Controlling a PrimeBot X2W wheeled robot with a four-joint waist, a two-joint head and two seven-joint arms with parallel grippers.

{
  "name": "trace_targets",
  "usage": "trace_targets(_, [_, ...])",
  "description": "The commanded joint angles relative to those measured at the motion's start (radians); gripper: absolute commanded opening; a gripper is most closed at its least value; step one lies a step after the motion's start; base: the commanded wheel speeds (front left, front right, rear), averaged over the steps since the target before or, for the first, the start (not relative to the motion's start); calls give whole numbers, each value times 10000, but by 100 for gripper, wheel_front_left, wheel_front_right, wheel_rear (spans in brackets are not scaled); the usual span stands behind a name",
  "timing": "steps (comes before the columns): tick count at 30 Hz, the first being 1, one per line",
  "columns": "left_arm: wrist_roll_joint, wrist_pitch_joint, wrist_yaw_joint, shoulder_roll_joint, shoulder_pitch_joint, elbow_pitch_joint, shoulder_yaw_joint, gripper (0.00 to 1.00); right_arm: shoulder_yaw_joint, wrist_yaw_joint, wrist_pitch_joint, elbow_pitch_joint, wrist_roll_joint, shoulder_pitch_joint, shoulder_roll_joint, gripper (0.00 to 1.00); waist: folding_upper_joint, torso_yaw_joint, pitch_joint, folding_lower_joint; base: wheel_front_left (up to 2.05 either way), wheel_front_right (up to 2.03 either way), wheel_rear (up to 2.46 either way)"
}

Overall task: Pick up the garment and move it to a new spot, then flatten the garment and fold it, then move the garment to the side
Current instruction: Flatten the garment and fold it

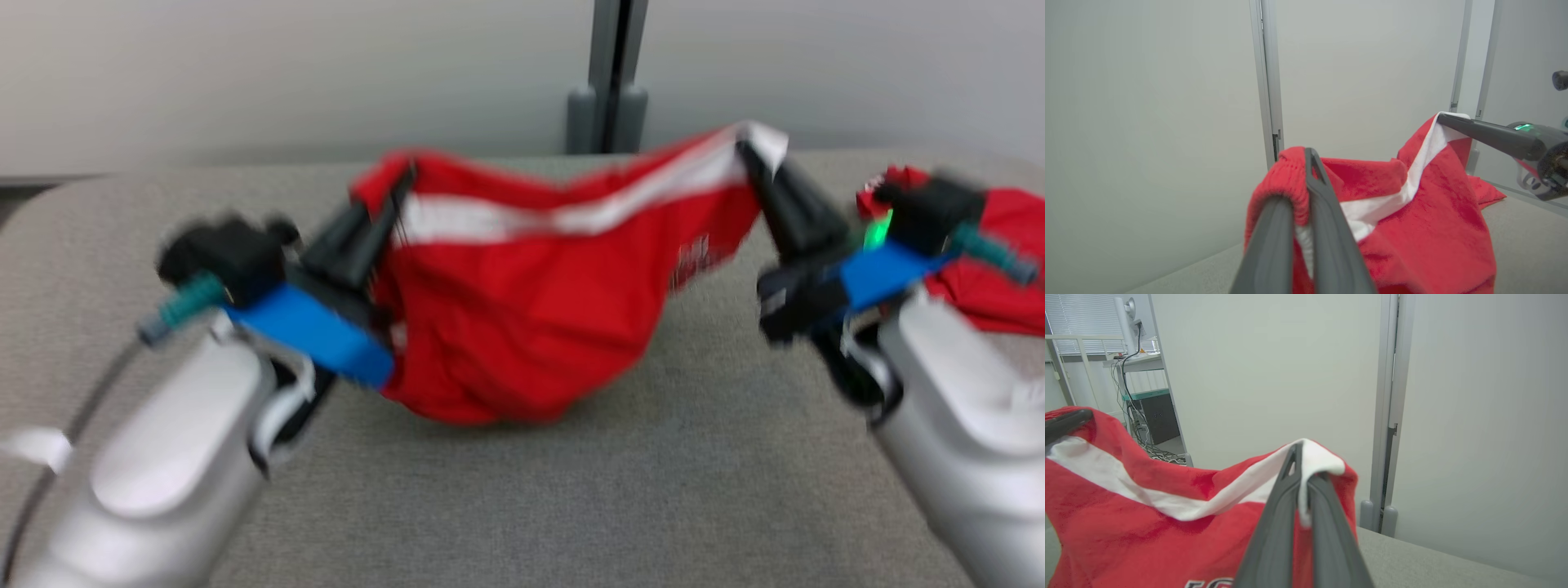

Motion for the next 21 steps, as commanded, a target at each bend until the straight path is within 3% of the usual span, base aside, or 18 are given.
trace_targets(1, [-274, 115, -9, 112, -1085, 149, 138, 0, -173, 1, -48, 339, 6, -1102, 191, 0, 0, -11, 445, -1, 0, 0, 0])
trace_targets(9, [-1668, 204, -9, 11, -5227, 1699, 90, 0, -558, 1, -44, 2258, 69, -5242, 814, 0, 0, -394, 1764, -1, 0, 0, 0])
trace_targets(15, [-2004, -54, -9, -91, -6588, 2389, -329, 0, -868, 1, -44, 2710, -310, -6580, 1145, 0, 0, -507, 2090, -1, 0, 0, 0])
trace_targets(21, [-2372, -231, -9, -22, -6579, 2791, -905, 0, -741, 1, -42, 2815, -604, -6334, 1320, 0, 0, -492, 2267, -1, 0, 0, 0])
